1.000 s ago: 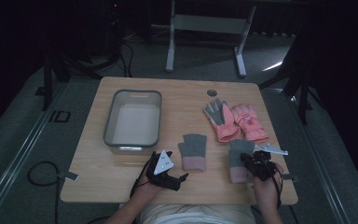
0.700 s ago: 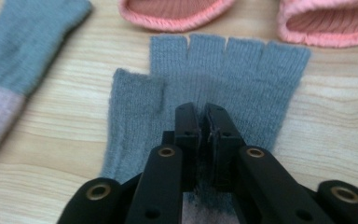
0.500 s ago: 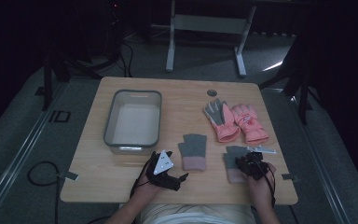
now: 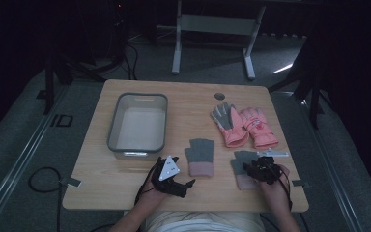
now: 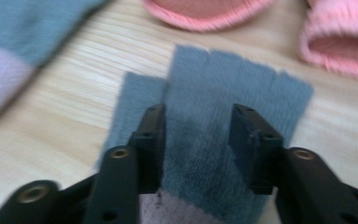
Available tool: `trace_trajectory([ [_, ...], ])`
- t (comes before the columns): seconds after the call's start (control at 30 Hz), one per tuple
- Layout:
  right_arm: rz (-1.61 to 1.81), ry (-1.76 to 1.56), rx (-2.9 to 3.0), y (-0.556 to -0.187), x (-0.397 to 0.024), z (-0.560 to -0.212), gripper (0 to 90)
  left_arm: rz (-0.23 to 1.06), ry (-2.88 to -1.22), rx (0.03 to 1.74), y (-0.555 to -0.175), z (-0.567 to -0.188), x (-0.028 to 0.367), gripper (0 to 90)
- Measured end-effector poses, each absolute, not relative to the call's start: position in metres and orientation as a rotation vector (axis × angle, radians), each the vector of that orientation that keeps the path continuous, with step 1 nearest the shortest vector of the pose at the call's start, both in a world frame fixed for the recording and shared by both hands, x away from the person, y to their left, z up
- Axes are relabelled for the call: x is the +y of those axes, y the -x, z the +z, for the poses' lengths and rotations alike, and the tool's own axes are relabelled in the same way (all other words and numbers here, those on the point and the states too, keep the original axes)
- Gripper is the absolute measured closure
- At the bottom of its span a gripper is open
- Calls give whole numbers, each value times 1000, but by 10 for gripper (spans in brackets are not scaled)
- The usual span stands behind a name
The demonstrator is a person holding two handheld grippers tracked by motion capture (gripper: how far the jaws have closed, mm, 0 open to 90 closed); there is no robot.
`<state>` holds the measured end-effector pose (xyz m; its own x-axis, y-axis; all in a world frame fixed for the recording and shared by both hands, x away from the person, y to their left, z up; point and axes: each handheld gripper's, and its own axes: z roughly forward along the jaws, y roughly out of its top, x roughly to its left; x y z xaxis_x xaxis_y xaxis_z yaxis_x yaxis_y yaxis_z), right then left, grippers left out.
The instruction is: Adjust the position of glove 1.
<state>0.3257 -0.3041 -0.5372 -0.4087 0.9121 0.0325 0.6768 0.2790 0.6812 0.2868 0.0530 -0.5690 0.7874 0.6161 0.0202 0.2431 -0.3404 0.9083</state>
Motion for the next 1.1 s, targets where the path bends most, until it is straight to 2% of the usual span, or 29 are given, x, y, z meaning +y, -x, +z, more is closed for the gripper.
trace_trajectory([
  [0.23,915,-1302,2320,-331,-322,-530,595,442,-1924,650,-287,-569,53,10],
  [0.47,888,-1278,2356,-330,-322,-545,589,444,-1921,655,-287,-569,53,10],
  [0.67,848,-1301,2329,-329,-318,-545,709,445,-1922,654,-287,-569,53,10],
  [0.77,831,-1309,2329,-328,-315,-544,819,443,-1919,655,-287,-569,53,10],
  [0.93,819,-1379,2301,-327,-312,-540,848,449,-1916,654,-286,-569,53,10],
  [1.1,899,-1419,2215,-324,-308,-511,852,448,-1916,656,-286,-569,53,10],
])
